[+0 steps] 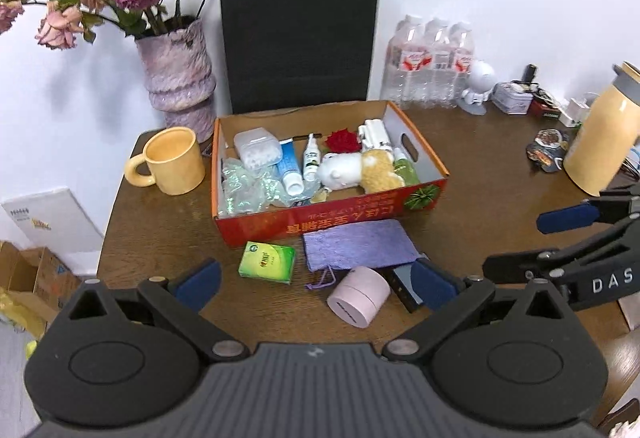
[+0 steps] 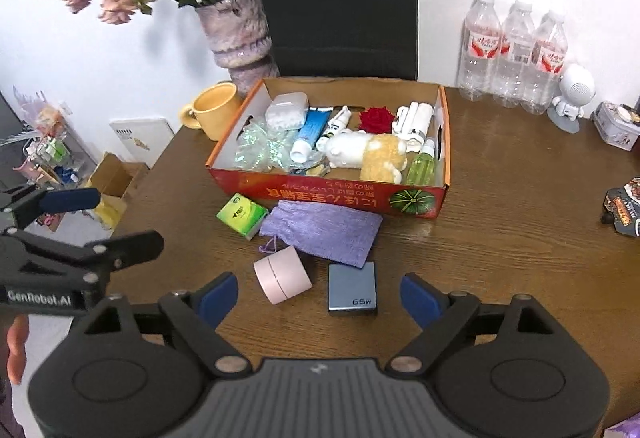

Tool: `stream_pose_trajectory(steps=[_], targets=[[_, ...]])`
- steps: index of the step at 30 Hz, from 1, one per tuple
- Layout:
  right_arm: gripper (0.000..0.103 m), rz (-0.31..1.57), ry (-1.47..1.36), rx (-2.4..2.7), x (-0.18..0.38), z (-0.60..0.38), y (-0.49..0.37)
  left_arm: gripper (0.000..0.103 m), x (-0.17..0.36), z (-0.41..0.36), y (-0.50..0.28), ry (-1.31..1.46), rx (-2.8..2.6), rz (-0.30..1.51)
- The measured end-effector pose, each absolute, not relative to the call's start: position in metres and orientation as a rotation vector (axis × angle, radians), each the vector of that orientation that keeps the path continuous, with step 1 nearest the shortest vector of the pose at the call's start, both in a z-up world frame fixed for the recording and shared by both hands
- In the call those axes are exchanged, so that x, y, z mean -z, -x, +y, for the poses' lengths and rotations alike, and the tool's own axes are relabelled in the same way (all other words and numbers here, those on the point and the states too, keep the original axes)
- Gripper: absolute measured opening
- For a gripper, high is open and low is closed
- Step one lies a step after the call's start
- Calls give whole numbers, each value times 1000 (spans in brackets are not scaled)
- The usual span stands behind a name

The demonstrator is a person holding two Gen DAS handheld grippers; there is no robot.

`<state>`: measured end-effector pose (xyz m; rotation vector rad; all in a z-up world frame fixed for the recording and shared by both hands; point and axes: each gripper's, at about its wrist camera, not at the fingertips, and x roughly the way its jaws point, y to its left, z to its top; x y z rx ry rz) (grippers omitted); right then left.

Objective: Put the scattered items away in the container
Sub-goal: 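Withdraw both open tools from the box back over the table, then move both open tools toward the pink cylinder and black charger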

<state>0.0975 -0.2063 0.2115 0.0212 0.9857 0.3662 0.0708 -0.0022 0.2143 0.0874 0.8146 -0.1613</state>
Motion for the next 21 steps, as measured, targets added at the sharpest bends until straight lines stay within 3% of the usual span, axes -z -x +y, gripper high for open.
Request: stream_pose_trajectory(steps=[8,14,21], targets=[[91,823,-21,-333,-184,-208,-36,103,-176,0,-5,-1,131,643],[95,628,30,-294,-110,-213,23,103,-98,-7,52,-4,94,487],[95,541,-32,-275,-49,-223,43,103,-52,-4,54,-17,73,498]])
